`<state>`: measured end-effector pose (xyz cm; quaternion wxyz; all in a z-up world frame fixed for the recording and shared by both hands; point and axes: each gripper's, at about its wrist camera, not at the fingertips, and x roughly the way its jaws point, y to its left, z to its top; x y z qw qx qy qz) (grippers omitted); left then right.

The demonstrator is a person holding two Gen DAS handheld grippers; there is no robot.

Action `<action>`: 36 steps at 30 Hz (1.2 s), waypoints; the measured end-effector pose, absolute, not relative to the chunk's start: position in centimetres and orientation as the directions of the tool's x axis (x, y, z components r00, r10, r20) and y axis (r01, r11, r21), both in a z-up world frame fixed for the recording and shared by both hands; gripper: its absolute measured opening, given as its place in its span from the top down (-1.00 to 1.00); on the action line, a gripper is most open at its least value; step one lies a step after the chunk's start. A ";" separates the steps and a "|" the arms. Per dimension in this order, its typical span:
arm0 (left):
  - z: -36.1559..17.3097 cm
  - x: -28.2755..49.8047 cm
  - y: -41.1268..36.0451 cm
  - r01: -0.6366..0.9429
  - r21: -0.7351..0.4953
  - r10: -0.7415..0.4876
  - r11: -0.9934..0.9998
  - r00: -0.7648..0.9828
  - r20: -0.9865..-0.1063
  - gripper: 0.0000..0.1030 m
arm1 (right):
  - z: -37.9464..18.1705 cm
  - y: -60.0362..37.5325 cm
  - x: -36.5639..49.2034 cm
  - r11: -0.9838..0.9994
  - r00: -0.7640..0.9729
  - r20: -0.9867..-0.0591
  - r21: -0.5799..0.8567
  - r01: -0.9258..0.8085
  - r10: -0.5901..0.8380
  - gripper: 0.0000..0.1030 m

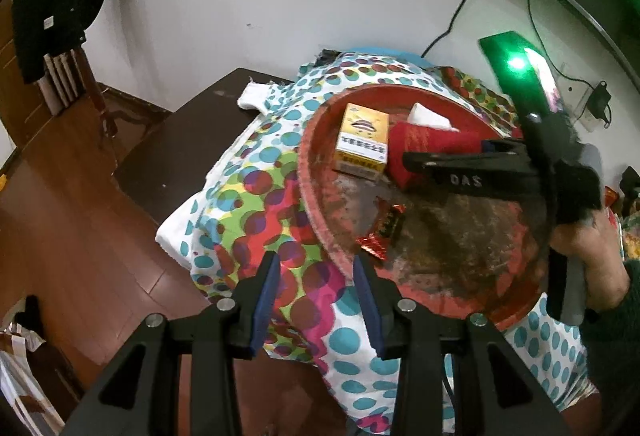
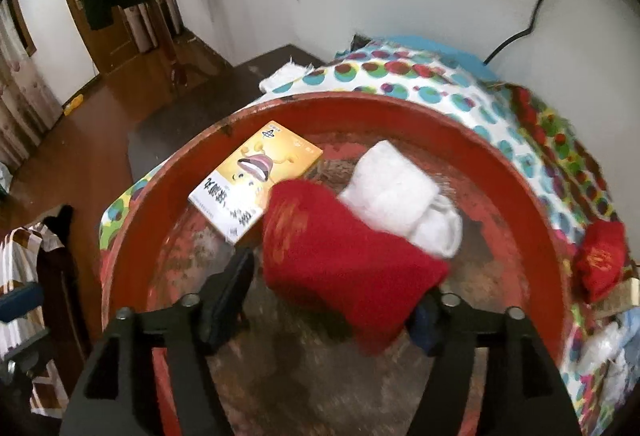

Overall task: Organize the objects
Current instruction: 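Carry the red knitted item with the right gripper onto the tray and release, then grasp the clear plastic bag with the left gripper while the right grasps a white rolled sock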

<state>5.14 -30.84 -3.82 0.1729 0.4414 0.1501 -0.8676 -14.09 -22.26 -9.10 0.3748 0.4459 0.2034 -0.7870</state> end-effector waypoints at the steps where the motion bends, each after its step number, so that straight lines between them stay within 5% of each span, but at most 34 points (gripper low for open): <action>1: -3.8 5.0 -30.7 0.428 -0.110 -0.164 -0.897 -0.553 -0.817 0.25 | -8.7 -21.4 -13.8 -0.637 -0.321 -0.849 0.023 0.770 -0.419 -0.34; 10: -2.9 2.0 -25.6 0.321 -0.127 -0.098 -0.939 -0.601 -0.793 0.25 | -4.7 -9.6 -13.4 -0.731 -0.423 -0.776 0.070 0.679 -0.468 -0.42; 22: -3.9 -6.2 -11.8 0.000 -0.116 0.093 -0.993 -0.590 -0.802 0.25 | -9.0 13.5 -19.9 -0.959 -0.627 -0.773 -0.099 0.267 -0.095 -0.51; 30: -4.2 -13.7 -5.8 -0.134 -0.126 0.181 -0.983 -0.580 -0.794 0.25 | -12.0 15.7 -24.2 -0.965 -0.608 -0.782 -0.034 0.260 -0.136 -0.51; 36: -6.0 -19.1 -2.6 -0.170 -0.041 0.129 -0.985 -0.547 -0.827 0.25 | -13.3 14.9 -26.6 -0.960 -0.603 -0.784 -0.034 0.278 -0.147 -0.46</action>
